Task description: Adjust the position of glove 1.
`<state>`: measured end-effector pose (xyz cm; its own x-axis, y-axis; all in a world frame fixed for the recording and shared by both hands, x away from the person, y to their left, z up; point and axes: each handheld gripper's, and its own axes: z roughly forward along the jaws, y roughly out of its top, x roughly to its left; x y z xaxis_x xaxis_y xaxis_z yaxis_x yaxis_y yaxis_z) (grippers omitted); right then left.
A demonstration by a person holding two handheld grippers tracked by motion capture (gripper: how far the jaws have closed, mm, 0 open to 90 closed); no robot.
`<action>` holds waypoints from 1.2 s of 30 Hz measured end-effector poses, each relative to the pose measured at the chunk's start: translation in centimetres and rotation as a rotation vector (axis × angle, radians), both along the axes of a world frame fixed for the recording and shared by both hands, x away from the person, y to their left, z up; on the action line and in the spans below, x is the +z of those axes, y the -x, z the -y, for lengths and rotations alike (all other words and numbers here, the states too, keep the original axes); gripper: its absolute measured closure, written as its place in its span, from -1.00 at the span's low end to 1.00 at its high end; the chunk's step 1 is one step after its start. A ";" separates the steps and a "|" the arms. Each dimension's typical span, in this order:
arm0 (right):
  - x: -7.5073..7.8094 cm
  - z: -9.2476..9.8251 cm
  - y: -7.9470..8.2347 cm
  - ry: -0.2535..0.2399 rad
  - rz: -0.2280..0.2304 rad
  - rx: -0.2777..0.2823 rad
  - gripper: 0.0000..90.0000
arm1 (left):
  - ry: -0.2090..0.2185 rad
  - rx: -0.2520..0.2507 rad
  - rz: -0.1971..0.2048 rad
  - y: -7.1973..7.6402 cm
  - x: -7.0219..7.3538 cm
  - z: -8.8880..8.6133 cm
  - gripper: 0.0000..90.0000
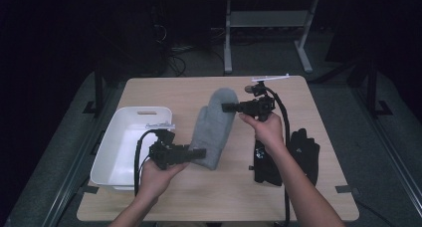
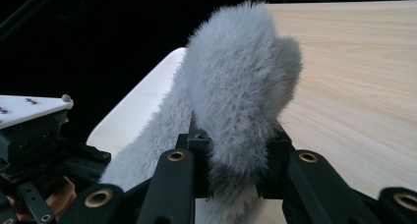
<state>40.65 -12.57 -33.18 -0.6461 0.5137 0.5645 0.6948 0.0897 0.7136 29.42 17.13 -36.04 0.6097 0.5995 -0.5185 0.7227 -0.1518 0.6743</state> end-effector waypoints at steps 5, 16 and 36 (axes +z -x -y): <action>0.6 -1.0 -0.3 -0.013 -0.003 0.010 0.62 | 0.005 0.007 0.003 0.0 0.6 -1.1 0.12; 2.2 -3.9 -0.9 -0.027 -0.007 0.037 0.61 | 0.019 0.036 0.019 0.2 1.8 -3.8 0.12; 3.8 -8.4 -2.2 -0.082 -0.028 0.075 0.60 | 0.039 0.097 0.038 0.6 3.1 -7.8 0.12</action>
